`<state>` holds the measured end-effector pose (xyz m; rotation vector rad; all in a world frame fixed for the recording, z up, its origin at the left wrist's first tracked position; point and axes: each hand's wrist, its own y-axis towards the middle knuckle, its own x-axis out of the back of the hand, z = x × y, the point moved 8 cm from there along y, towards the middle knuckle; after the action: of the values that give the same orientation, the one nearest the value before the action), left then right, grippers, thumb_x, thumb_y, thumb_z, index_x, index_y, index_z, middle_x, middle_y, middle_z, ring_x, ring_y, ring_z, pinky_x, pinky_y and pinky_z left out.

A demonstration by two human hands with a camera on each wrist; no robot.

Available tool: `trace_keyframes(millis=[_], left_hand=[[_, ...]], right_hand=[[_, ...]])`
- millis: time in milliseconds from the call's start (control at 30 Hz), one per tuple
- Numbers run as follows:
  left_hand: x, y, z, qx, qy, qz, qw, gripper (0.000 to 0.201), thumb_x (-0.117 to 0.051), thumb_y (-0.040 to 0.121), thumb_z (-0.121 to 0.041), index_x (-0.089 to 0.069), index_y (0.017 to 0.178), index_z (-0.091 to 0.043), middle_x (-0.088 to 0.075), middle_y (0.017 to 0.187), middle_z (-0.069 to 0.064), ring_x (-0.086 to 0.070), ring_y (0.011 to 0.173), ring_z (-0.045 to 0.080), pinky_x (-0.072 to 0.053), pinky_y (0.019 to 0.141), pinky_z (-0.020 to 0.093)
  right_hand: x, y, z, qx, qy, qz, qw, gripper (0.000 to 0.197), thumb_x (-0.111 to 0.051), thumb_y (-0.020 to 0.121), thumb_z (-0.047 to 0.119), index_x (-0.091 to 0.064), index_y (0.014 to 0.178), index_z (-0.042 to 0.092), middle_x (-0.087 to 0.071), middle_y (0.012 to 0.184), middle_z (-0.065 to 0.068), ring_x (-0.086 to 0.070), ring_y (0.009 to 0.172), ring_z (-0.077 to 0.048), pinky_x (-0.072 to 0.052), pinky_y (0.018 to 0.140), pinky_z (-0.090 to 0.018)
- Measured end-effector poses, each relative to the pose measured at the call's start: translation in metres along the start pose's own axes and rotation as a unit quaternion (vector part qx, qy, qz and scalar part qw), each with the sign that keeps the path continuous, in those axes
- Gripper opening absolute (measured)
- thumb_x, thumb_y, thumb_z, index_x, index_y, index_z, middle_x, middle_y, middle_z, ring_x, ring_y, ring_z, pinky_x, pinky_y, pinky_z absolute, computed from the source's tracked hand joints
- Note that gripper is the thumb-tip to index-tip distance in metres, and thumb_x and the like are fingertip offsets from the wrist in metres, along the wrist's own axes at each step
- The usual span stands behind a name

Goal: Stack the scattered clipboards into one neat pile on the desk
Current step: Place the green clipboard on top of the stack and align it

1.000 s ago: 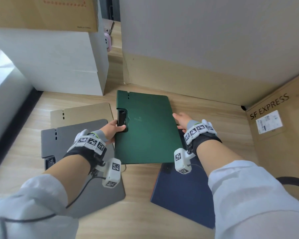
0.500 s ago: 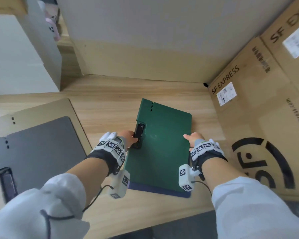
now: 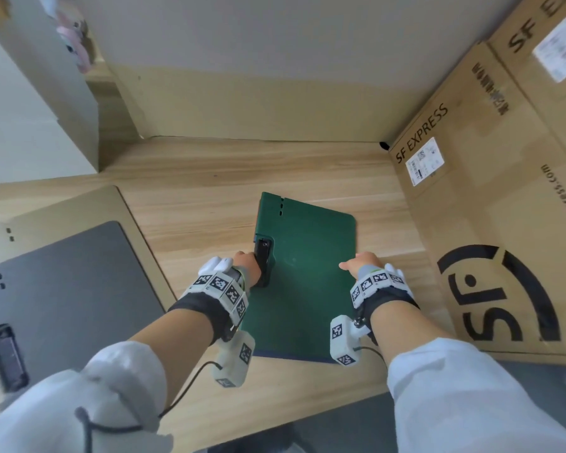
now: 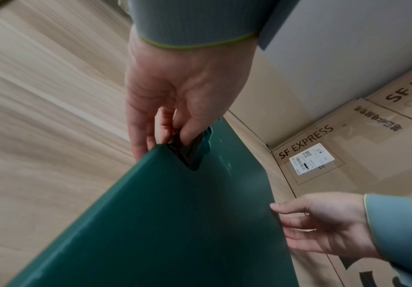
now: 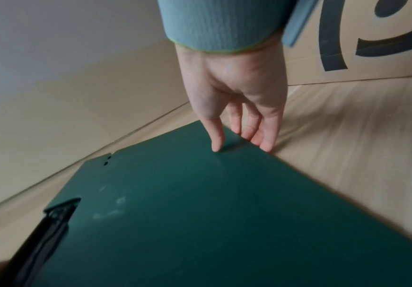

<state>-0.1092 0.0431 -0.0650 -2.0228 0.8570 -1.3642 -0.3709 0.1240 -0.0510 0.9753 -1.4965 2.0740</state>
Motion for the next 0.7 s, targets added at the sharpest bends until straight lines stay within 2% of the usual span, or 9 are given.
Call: trace_keyframes(millis=[133,233,300,400,500,600,700], left_hand=[[0.023,-0.006,0.004,0.000,0.044,-0.024,0.999,0.040,-0.033,0.099,-0.007,-0.043,0.138,0.002,-0.043,0.145,0.016,-0.043,0.132,0.032,-0.037,0.107,0.033],[0.041,0.006,0.028,0.040,0.017,-0.037,0.998,0.040,-0.030,0.099,-0.006,-0.044,0.135,0.003,-0.047,0.141,0.020,-0.047,0.130,0.033,-0.039,0.106,0.036],[0.046,0.013,0.040,0.052,-0.013,-0.027,0.998,0.039,-0.036,0.097,-0.006,-0.050,0.132,0.004,-0.054,0.136,0.022,-0.053,0.125,0.035,-0.044,0.104,0.039],[0.048,0.016,0.048,0.054,-0.044,-0.029,0.997,0.040,-0.038,0.096,-0.006,-0.050,0.133,0.003,-0.055,0.134,0.023,-0.055,0.123,0.037,-0.046,0.103,0.042],[0.044,0.011,0.050,0.061,-0.011,-0.031,0.998,0.042,-0.036,0.097,-0.008,-0.039,0.138,0.001,-0.043,0.141,0.020,-0.047,0.128,0.037,-0.040,0.108,0.043],[0.040,0.006,0.051,0.051,-0.039,-0.039,0.997,0.048,-0.041,0.097,-0.015,-0.032,0.143,-0.004,-0.036,0.144,0.019,-0.047,0.127,0.038,-0.041,0.107,0.041],[0.053,0.003,0.072,0.061,-0.099,-0.070,0.991,0.058,-0.039,0.098,-0.023,-0.019,0.152,-0.014,-0.026,0.152,0.015,-0.042,0.132,0.037,-0.038,0.108,0.040]], right_hand=[[-0.010,0.000,0.024,0.022,0.066,0.016,0.997,0.059,-0.063,0.088,0.013,-0.041,0.143,0.010,-0.050,0.143,-0.010,-0.052,0.127,-0.030,-0.042,0.106,-0.036],[-0.020,-0.003,0.050,0.068,0.100,0.024,0.992,0.058,-0.062,0.087,0.009,-0.043,0.142,0.014,-0.048,0.146,-0.004,-0.048,0.132,-0.026,-0.037,0.109,-0.032],[-0.025,-0.005,0.068,0.101,0.113,0.030,0.988,0.058,-0.060,0.087,0.006,-0.043,0.142,0.013,-0.046,0.147,-0.004,-0.046,0.134,-0.024,-0.033,0.111,-0.031],[-0.030,-0.005,0.084,0.117,0.087,0.033,0.989,0.057,-0.058,0.088,0.005,-0.041,0.143,0.013,-0.043,0.149,-0.004,-0.044,0.135,-0.025,-0.034,0.109,-0.031],[-0.035,-0.006,0.090,0.119,0.046,0.025,0.991,0.057,-0.055,0.089,0.004,-0.039,0.143,0.014,-0.040,0.150,-0.006,-0.042,0.136,-0.026,-0.034,0.109,-0.031],[-0.035,-0.017,0.104,0.130,0.011,-0.003,0.991,0.053,-0.052,0.089,0.004,-0.043,0.140,0.016,-0.036,0.149,-0.010,-0.042,0.134,-0.027,-0.038,0.104,-0.031],[-0.049,-0.038,0.139,0.185,-0.008,0.005,0.983,0.049,-0.050,0.088,0.005,-0.048,0.135,0.019,-0.040,0.144,-0.010,-0.049,0.126,-0.028,-0.041,0.088,-0.026]])
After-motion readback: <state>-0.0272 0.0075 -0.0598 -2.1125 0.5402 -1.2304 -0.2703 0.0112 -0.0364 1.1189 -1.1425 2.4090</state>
